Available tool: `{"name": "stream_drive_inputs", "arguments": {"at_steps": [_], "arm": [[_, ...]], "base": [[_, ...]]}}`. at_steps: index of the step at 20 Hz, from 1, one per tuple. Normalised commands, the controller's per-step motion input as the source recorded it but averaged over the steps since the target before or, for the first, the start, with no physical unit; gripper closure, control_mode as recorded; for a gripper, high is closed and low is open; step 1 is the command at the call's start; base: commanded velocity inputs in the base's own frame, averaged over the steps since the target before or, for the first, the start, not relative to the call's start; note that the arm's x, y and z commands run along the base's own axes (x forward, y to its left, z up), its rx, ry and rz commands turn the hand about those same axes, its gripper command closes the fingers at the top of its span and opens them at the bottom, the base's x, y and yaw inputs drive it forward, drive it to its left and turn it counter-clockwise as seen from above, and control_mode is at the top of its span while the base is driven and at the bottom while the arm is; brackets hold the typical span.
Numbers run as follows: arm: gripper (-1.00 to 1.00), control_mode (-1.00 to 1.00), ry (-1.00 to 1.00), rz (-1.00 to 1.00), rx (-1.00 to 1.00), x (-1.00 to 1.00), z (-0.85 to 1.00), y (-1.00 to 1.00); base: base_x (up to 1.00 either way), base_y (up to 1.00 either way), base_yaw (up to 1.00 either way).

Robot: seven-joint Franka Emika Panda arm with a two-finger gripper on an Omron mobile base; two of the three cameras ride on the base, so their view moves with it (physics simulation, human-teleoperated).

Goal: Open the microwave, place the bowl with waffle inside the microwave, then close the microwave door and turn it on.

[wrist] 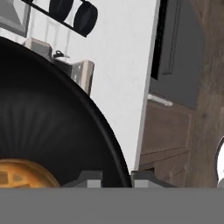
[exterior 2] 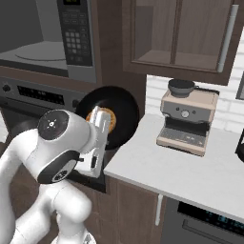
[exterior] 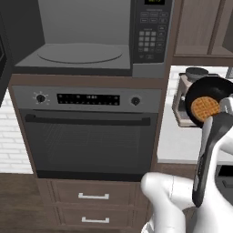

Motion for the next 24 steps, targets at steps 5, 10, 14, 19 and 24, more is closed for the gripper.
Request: {"name": "stream_drive_inputs", "arguments": {"at_steps": [5,10,14,19,24], "arm": [[1.0,-1.0,0.0,0.0,-0.1,-0.2,0.81,0.77],[1.0,-1.0,0.02,0.0,-0.11,-0.15,0.85,0.75],[1.0,-1.0,0.08,0.02,-0.1,-0.09,0.88,0.73],[1.0,-1.0,0.1,0.09,-0.09,0.03,0.54,0.75],[1.0,-1.0,0.18,0.1,-0.07,0.31,0.1,0.7]], "base": [[0.0,0.0,0.0],[0.0,0.0,0.0],[0.0,0.0,0.0],[0.0,0.0,0.0],[0.0,0.0,0.0]]}}
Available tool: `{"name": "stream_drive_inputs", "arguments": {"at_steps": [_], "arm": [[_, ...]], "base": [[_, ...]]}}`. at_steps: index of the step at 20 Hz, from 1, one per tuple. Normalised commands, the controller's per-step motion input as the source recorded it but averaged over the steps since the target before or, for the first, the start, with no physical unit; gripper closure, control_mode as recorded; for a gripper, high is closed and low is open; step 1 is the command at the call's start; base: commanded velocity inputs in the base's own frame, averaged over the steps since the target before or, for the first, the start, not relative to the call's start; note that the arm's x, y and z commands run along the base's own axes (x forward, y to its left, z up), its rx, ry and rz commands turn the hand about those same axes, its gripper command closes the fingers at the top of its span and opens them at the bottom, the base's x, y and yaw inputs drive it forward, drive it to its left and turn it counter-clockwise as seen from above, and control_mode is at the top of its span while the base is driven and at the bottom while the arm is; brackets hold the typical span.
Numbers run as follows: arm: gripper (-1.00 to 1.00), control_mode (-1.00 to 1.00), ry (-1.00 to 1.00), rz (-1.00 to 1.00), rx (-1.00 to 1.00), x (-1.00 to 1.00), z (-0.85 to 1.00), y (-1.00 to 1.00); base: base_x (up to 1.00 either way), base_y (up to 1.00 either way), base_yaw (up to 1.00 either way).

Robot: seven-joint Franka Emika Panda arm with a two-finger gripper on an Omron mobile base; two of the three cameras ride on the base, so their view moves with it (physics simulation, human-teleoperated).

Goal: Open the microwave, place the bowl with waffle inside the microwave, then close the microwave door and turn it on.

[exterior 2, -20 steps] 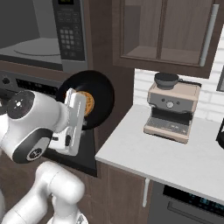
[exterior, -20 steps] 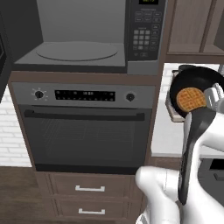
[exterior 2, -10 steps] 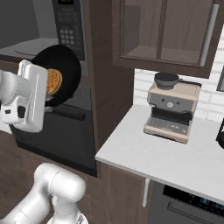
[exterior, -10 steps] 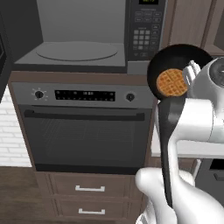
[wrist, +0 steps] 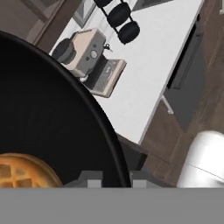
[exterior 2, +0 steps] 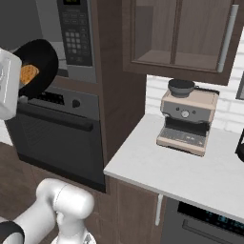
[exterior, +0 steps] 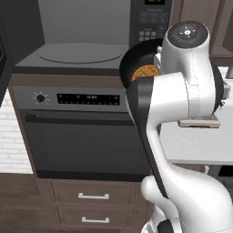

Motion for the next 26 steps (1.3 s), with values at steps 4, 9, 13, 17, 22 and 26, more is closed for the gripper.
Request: {"name": "stream_drive_inputs", "arguments": {"at_steps": [4,9,13,17,22,26], "arm": [[1.0,-1.0,0.04,0.05,-0.04,0.61,-0.13,0.49],[1.0,-1.0,-0.15,0.0,0.0,0.63,-0.28,0.02],[1.0,-1.0,-0.04,0.07,0.01,0.66,-0.02,0.23],[1.0,-1.0,0.0,0.21,0.03,0.42,0.0,0.59],[1.0,-1.0,0.01,0.11,0.02,0.3,0.28,0.59],[1.0,-1.0,-0.16,0.0,0.01,0.39,0.21,0.27]], "base": [[0.0,0.0,0.0],[0.0,0.0,0.0],[0.0,0.0,0.0],[0.0,0.0,0.0],[0.0,0.0,0.0],[0.0,0.0,0.0]]}}
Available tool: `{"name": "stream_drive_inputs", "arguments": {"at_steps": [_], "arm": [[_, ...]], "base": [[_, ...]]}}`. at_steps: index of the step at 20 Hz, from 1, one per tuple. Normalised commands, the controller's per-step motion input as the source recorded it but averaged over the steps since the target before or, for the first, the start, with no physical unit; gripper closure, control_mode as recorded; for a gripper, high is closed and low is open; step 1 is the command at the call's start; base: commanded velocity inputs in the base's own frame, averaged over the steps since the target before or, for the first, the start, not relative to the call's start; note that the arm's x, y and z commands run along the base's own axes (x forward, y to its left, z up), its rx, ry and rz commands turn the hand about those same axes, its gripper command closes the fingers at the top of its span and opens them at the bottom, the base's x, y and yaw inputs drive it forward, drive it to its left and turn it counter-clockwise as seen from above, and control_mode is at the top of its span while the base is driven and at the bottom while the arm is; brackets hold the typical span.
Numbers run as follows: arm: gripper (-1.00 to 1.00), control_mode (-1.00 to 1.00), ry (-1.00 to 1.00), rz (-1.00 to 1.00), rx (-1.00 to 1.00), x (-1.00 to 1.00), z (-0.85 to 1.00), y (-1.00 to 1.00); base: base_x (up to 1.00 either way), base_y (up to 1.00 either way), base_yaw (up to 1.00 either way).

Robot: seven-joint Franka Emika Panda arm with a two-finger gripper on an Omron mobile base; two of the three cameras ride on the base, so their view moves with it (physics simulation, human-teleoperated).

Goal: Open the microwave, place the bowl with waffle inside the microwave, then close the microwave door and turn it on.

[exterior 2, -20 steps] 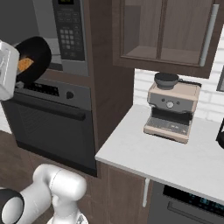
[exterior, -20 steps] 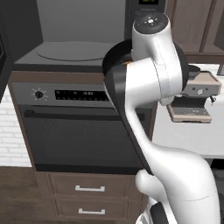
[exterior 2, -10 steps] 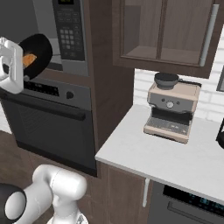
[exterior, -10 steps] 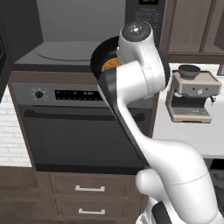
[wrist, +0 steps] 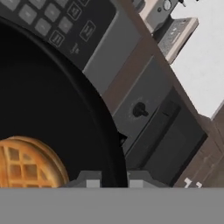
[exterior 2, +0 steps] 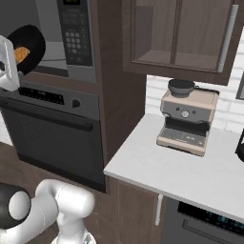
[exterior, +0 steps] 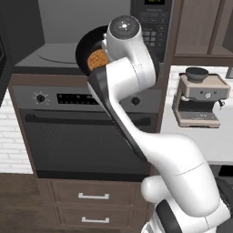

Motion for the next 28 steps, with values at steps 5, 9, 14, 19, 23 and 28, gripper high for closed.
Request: {"name": "stream_drive_inputs", "arguments": {"at_steps": [5,9,14,19,23,28], "arm": [[1.0,-1.0,-0.05,-0.03,0.04,0.47,0.01,0.05],[1.0,-1.0,0.03,-0.04,0.06,0.65,0.06,0.01],[1.0,-1.0,0.01,-0.01,0.12,0.52,0.31,0.08],[1.0,-1.0,0.07,-0.03,0.06,0.59,0.23,0.28],[1.0,-1.0,0.13,-0.05,0.0,0.61,-0.03,0.34],[1.0,-1.0,0.12,-0.05,0.0,0.57,-0.01,0.27]], "base": [[0.0,0.0,0.0],[0.0,0.0,0.0],[0.0,0.0,0.0],[0.0,0.0,0.0],[0.0,0.0,0.0],[0.0,0.0,0.0]]}}
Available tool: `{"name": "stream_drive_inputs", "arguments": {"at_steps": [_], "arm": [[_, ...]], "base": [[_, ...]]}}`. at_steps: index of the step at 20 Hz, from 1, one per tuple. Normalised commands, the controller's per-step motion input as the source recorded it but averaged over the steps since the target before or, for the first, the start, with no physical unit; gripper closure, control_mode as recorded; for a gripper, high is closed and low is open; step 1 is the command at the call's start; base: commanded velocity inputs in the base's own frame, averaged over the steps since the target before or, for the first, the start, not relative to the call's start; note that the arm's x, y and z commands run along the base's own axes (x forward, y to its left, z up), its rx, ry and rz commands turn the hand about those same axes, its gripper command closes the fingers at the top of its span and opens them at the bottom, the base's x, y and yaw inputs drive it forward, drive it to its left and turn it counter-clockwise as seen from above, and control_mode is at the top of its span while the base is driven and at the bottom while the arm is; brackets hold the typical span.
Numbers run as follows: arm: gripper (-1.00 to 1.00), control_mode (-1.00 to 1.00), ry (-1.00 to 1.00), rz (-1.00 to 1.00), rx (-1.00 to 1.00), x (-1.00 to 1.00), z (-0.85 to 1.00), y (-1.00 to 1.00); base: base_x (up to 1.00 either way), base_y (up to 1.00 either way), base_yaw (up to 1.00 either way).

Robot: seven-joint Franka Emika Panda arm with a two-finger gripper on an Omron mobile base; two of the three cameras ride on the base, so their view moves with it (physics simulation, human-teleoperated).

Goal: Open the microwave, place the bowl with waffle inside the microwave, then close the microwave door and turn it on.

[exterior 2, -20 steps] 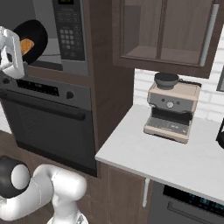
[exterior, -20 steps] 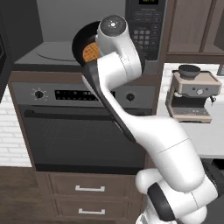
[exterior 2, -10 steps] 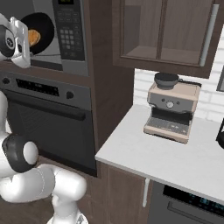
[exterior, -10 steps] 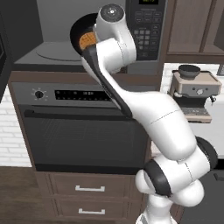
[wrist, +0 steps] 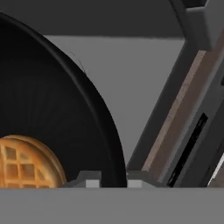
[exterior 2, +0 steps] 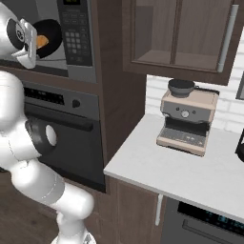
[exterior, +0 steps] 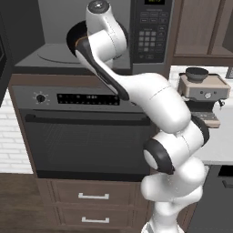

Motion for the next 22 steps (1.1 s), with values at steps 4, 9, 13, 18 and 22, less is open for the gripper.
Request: {"name": "stream_drive_inputs", "arguments": {"at_steps": [4,9,13,18,22], "arm": [[1.0,-1.0,0.07,-0.04,0.0,0.53,-0.09,0.21],[1.0,-1.0,0.01,-0.01,0.0,0.45,-0.37,0.04],[1.0,-1.0,0.0,0.0,0.0,0.42,-0.39,0.0],[1.0,-1.0,0.0,0.0,0.01,0.43,-0.07,0.0],[-1.0,-1.0,-0.15,0.0,0.01,0.16,-0.08,0.0]], "base": [[0.0,0.0,0.0],[0.0,0.0,0.0],[0.0,0.0,0.0],[0.0,0.0,0.0],[0.0,0.0,0.0]]}}
